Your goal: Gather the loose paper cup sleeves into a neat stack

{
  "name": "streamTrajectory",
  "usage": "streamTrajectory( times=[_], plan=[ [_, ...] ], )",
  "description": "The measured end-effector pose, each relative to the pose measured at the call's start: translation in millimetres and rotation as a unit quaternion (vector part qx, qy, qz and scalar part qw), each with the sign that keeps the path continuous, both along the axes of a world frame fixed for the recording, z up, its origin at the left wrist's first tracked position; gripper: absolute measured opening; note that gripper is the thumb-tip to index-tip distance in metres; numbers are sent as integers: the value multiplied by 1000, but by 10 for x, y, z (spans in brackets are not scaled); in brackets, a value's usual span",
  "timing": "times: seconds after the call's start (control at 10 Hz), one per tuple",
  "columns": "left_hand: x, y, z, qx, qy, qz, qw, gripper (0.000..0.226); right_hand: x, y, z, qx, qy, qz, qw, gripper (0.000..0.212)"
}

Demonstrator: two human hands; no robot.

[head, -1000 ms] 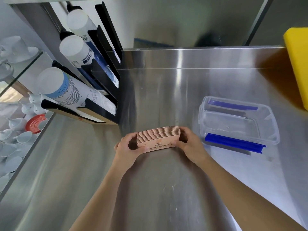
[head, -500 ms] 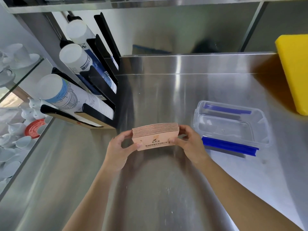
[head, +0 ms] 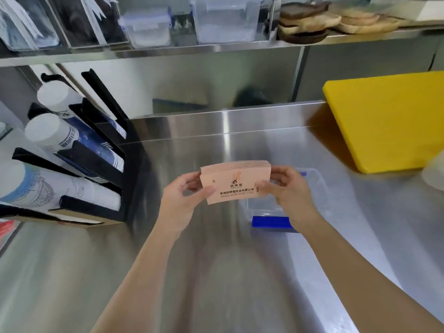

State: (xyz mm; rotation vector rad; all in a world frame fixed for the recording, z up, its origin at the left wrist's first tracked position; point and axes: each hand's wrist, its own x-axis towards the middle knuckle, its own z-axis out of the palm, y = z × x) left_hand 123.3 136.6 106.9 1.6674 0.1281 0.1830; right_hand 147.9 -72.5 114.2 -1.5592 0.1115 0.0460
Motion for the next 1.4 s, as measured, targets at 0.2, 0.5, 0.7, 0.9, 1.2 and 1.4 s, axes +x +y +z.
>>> streamTrajectory(
  times=[0.2, 0.5, 0.7, 0.9, 1.2, 1.4],
  plan=[
    [306, -560, 4, 7, 79, -15, 997, 34, 178, -491, 0, -20, 110, -65, 992, 27],
    [690, -1108, -253, 98, 242, -14, 965, 24, 499, -773, -267, -34, 241, -86, 966, 20],
    [873, -1412, -374, 110, 312, -1, 944, 23, 697, -749, -435, -113, 277, -92, 950, 5],
    [921, -1541, -533, 146, 367, 4, 919, 60, 821, -727, -628, -260, 251, -58, 931, 8],
    [954, -1549, -555, 250, 322, 5, 913, 75, 845, -718, -672, -322, 228, -34, 918, 9],
    [875, -1512, -330, 285, 304, -3, 909, 54, 806, -727, -561, -308, 239, -18, 921, 8]
  ],
)
